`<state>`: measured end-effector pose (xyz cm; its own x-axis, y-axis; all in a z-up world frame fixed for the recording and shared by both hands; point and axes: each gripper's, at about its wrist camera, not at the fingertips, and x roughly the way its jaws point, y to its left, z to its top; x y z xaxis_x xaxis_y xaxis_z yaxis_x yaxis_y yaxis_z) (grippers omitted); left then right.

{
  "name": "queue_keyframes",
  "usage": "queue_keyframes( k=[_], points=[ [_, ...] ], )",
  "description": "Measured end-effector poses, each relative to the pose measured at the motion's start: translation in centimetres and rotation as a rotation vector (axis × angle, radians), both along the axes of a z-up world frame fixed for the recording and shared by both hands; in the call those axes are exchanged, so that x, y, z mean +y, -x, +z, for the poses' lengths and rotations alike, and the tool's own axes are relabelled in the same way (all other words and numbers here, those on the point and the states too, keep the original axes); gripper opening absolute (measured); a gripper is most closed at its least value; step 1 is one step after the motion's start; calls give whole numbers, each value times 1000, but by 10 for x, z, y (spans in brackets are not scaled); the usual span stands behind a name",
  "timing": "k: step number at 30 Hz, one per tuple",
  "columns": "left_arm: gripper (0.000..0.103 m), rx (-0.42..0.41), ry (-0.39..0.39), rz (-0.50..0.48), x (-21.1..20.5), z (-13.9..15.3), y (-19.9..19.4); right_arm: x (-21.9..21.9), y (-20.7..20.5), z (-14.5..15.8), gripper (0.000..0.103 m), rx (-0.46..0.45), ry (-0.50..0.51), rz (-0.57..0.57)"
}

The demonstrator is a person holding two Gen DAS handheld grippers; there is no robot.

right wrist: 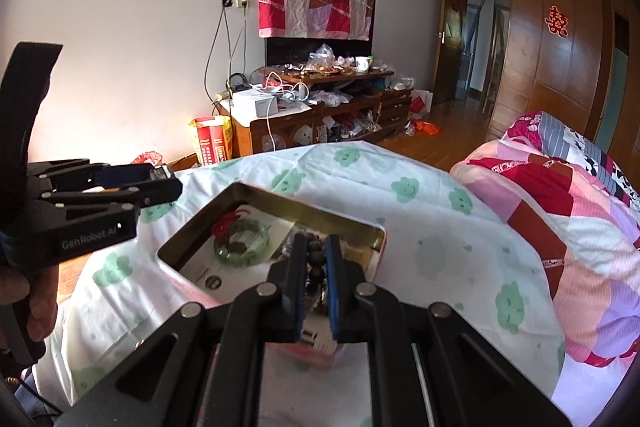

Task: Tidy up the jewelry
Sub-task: 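Lift and carry the watch and bead bracelet over the pink tin with both tools, then open both tools to drop the watch and bead bracelet into the tin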

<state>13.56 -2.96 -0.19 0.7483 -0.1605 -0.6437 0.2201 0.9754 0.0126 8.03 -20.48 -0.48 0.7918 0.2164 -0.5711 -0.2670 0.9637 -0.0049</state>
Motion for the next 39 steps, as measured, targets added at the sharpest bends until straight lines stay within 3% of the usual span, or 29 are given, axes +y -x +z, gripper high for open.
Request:
queue_keyframes(
  k=[11, 21, 23, 25, 28, 30, 35, 39],
  points=[
    [39, 40, -51, 19, -17, -23, -33, 5, -43, -18, 11, 48, 16, -34],
    [41, 85, -57, 26, -20, -41, -43, 9, -51, -39, 11, 86, 29, -38],
    [47, 89, -47, 31, -19, -42, -44, 9, -51, -40, 12, 89, 30, -37],
    [64, 79, -38, 33, -17, -41, -42, 10, -51, -42, 12, 96, 31, -37],
    [75, 45, -61, 42, -18, -35, -37, 10, -50, -44, 25, 104, 37, -37],
    [75, 42, -62, 40, -18, -33, -35, 9, -49, -45, 35, 101, 36, -46],
    [75, 51, -40, 49, -12, -31, -31, 3, -39, -44, 42, 104, 17, -70],
    [75, 64, -22, 61, -7, -32, -26, 3, -30, -43, 55, 98, 15, -74]
  ],
)
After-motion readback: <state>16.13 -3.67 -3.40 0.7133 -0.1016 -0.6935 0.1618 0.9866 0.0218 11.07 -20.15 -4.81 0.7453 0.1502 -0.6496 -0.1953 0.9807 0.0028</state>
